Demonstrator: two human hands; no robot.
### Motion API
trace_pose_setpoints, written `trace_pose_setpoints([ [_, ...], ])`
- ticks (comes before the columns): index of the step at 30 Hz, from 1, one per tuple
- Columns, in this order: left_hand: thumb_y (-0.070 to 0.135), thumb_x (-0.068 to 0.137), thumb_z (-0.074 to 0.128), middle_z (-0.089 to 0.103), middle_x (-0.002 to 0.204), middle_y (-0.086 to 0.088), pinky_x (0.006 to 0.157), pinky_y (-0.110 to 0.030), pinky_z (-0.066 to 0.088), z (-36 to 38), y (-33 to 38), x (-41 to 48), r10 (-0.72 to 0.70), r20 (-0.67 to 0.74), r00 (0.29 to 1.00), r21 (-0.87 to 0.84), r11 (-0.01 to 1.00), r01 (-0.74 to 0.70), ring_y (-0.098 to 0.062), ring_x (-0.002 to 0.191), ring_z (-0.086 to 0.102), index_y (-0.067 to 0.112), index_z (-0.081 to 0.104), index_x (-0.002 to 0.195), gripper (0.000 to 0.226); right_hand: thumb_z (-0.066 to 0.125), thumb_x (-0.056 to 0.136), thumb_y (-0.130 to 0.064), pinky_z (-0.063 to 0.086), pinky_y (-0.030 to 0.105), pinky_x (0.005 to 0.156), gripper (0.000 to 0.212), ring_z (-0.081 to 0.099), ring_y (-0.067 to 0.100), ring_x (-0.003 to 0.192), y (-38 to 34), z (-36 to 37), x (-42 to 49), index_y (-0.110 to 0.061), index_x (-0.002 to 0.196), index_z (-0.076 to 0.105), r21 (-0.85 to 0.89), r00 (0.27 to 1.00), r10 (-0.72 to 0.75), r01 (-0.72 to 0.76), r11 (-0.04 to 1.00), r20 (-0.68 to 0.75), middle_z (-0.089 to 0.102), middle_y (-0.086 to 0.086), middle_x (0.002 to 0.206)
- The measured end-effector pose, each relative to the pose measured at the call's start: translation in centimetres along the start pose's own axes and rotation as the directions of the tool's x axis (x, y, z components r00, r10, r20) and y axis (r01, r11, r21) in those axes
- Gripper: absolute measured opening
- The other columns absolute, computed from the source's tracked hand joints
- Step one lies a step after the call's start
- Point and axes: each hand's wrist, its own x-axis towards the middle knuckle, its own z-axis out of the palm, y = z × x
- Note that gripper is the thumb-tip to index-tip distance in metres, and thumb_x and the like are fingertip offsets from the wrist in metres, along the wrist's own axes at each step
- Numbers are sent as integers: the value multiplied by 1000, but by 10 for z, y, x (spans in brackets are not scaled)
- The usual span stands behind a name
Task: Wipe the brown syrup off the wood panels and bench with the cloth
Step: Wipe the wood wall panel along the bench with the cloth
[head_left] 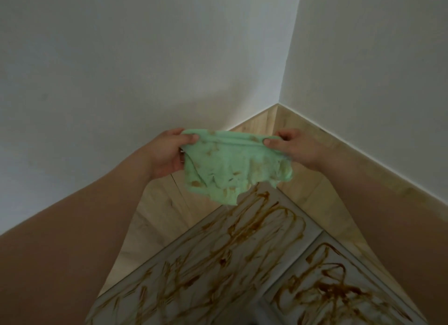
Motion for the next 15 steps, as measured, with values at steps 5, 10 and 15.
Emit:
trace_pose_setpoints([
  [5,26,111,43,67,131,-23,80,-45,63,25,-4,15,-84,14,996,-16,996,84,-30,104,74,0,65,126,37,73,96,-34,60,40,75,31,73,35,90,-22,31,0,-3,94,68,372,997,74,-70,925,5,75,12,92],
  [10,69,92,56,68,133,-17,101,-46,54,53,-8,11,-123,239,963,5,992,125,-31,121,67,4,62,136,79,40,95,-79,52,44,103,90,69,34,112,-56,63,-6,-1,131,64,530,940,64,-245,812,336,71,16,120],
  [15,2,94,62,65,127,-23,89,-47,60,38,-23,21,-14,94,995,-3,1000,15,-35,107,70,-2,53,135,42,21,103,-71,61,47,85,88,73,41,104,-45,52,-10,1,128,65,710,964,99,-249,658,245,74,23,114],
])
